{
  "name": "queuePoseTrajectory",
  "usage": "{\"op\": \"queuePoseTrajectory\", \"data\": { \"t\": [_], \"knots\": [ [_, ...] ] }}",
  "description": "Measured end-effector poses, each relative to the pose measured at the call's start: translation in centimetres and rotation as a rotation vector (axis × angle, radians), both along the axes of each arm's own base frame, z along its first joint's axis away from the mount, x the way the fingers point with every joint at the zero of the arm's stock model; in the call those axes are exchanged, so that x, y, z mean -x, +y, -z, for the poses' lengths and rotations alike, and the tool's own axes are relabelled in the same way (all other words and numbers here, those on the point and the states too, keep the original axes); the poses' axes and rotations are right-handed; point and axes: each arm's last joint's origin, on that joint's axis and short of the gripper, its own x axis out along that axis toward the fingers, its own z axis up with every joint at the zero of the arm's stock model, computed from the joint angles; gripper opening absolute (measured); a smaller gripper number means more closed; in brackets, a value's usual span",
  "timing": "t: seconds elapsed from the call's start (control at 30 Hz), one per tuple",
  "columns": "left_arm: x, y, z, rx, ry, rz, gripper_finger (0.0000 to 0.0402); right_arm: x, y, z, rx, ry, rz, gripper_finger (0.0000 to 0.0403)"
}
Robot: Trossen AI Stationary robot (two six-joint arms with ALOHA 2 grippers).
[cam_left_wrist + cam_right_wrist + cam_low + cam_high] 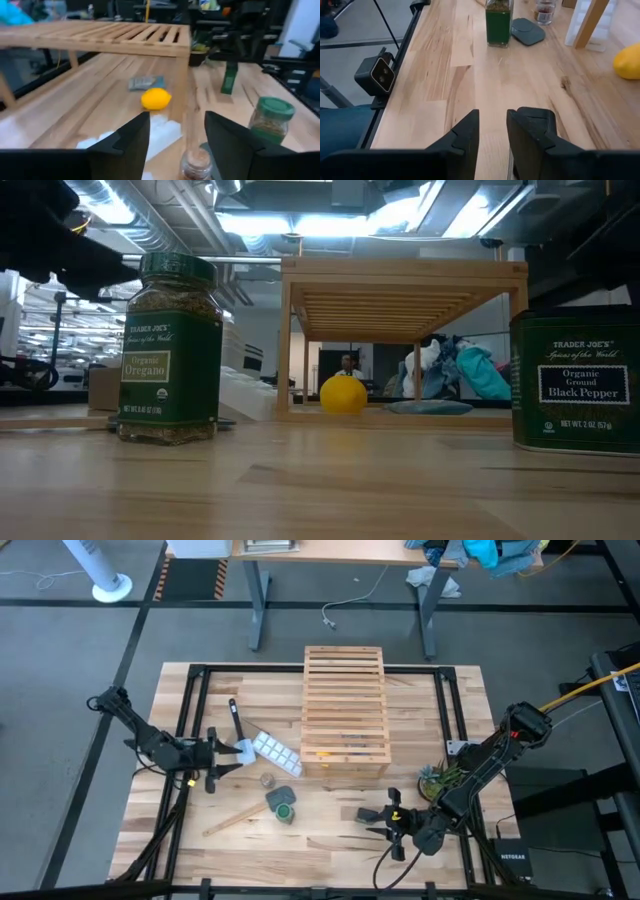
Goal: Shelf spices
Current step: Put the black seasoning can on the shelf
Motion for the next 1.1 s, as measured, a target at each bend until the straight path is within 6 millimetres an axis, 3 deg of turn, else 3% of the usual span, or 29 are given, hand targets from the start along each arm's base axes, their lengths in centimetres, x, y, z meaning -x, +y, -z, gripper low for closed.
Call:
{"op": "queuePoseTrajectory", "data": {
  "t": [0.2,0.47,0.77,1.1],
  "knots": [
    [-0.1,-0.2,0.0,-0.055,-0.045,0.074,0.0182,0.0,0.0,0.0,0.002,-0.005,0.006,0.0104],
    [-0.1,-0.1,-1.0,-0.259,-0.164,0.062,0.0182,-0.1,-0.1,-0.1,0.026,-0.028,0.043,0.0104],
    [-0.6,0.9,-1.5,-0.252,-0.215,0.023,0.0182,-0.1,-0.1,-0.1,0.023,-0.027,0.038,0.0104],
    [-1.2,3.3,-1.5,-0.313,-0.176,-0.213,0.0182,-0.1,-0.1,-0.1,0.030,-0.030,0.042,0.0104]
  ]
}}
